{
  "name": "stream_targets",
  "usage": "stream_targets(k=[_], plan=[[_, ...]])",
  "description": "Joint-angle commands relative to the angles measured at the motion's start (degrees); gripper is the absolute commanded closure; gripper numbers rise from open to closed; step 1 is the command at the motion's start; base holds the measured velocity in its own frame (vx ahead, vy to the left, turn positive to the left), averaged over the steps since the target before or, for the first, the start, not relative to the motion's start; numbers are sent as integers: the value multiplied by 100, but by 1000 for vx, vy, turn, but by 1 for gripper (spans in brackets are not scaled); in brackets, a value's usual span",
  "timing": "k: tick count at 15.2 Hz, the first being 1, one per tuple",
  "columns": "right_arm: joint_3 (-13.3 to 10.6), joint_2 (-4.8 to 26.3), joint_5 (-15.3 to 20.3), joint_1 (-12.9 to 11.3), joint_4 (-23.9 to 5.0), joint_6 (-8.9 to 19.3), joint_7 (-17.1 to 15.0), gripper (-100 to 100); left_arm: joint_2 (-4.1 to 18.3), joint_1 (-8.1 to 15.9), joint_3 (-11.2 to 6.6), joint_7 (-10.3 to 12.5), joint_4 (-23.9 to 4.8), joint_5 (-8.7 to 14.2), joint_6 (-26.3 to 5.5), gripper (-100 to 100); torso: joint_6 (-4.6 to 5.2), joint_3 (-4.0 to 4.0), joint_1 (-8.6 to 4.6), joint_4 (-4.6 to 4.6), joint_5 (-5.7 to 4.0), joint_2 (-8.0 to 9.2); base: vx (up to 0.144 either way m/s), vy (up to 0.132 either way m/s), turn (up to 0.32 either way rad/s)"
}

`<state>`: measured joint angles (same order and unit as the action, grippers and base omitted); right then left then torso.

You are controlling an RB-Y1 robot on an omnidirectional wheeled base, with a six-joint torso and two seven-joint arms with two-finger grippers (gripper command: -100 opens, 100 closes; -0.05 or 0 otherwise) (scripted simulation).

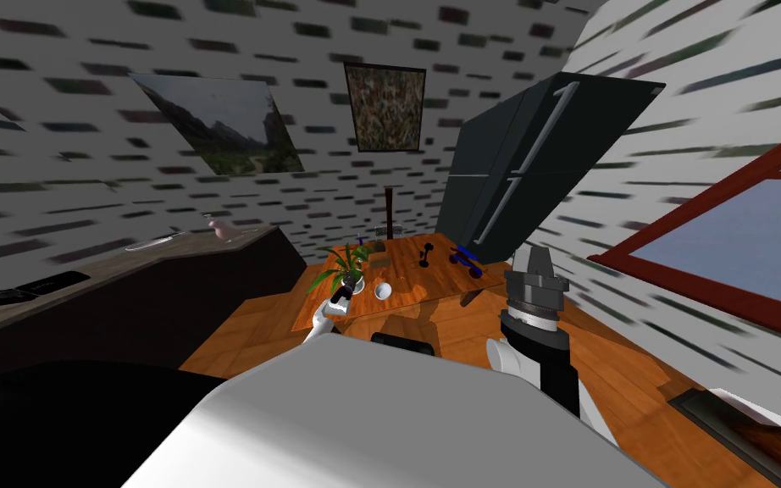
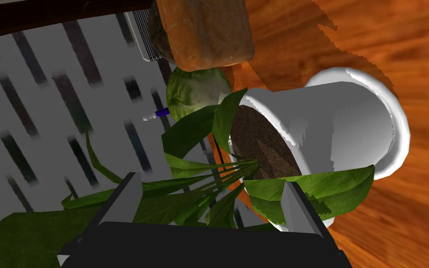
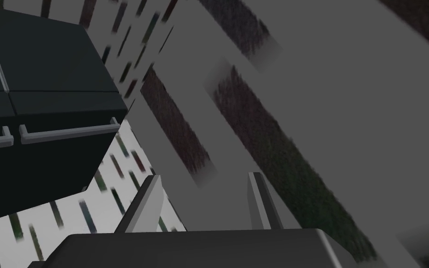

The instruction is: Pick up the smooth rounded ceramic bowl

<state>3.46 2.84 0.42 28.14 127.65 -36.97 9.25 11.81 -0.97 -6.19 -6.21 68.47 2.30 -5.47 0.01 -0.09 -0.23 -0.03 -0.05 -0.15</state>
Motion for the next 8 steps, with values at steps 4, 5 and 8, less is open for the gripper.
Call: stream_targets(k=[4,5,8], plan=[[0,0,0,0,0,0,0,0,-13,281,-46,39,-608,58,-279,-100,0,1,-2,0,0,3,27,-58,-8],[0,0,0,0,0,0,0,0,-38,435,-75,53,-778,84,-430,-100,0,1,-5,0,-1,2,35,-85,-14],[0,0,0,0,0,0,0,0,-64,586,-104,67,-1126,108,-576,-100,-1,0,-5,0,-2,1,30,-62,-5]])
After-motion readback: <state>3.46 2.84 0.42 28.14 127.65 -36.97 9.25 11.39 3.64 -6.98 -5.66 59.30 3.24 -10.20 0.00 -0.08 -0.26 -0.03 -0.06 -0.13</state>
